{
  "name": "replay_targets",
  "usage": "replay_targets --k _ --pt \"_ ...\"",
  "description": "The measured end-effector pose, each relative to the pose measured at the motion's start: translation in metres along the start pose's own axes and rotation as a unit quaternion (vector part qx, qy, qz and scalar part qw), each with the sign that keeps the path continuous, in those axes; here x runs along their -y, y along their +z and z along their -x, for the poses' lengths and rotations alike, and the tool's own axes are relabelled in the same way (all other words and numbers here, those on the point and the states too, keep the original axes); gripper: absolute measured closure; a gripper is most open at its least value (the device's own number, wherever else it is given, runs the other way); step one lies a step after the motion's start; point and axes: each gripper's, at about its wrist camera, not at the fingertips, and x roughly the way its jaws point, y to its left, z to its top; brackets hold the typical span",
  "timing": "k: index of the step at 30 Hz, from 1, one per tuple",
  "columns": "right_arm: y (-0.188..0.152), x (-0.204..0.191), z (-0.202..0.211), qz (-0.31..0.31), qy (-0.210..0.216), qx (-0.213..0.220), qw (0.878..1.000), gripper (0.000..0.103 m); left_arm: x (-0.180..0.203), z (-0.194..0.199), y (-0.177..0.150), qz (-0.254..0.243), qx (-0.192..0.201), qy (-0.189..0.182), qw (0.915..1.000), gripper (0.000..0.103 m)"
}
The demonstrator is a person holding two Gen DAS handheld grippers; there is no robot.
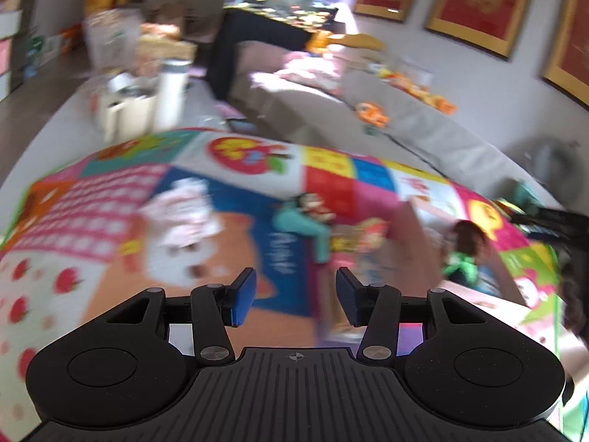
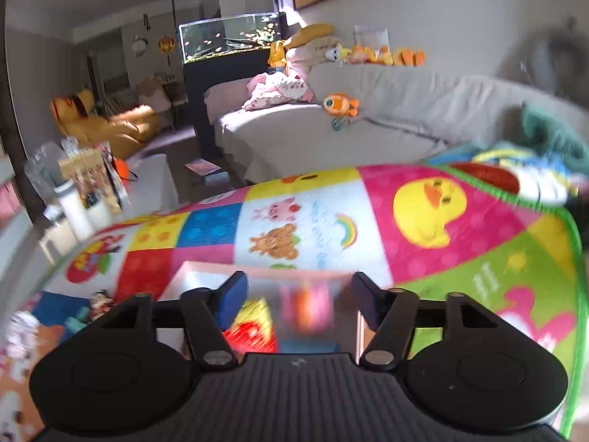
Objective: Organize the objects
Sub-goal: 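Place the doll into the pink box with the left gripper while the right gripper places the pig inside, then grasp the pink-capped wafer stick bundle with the left gripper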
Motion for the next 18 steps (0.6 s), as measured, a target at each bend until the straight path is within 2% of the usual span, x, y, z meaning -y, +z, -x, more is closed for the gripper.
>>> replay_targets --k 3,5,7,9,11,13,18 --pt "-0.013 0.002 0.016 -0.011 0.014 -0.016 1.000 0.035 -0.019 -0.003 -0.003 0.013 0.008 0.028 0.9995 0.051" --pt "-0.027 -0.001 0.032 -0.005 0.028 -0.027 0.999 0.030 -0.030 -0.007 -0.004 0.024 0.023 0.052 0.9981 0.051" --pt "-0.044 -0.009 0.050 0.015 0.045 -0.032 0.998 0.024 -0.042 -0.013 0.001 0.037 0.042 0.075 0.9956 0.051" --pt "-0.062 -0.021 0.063 0.042 0.057 -0.038 0.997 0.022 -0.050 -0.022 0.011 0.045 0.053 0.089 0.9936 0.051" --pt "-0.077 -0.033 0.071 0.067 0.067 -0.047 0.994 0.022 -0.055 -0.034 0.023 0.046 0.051 0.089 0.9937 0.051" --pt "-0.090 -0.046 0.075 0.079 0.082 -0.059 0.992 0.022 -0.055 -0.047 0.034 0.038 0.055 0.103 0.9924 0.051" --pt "-0.111 -0.081 0.081 0.119 0.110 -0.066 0.985 0.021 -0.050 -0.082 0.051 0.021 0.027 0.143 0.9891 0.053"
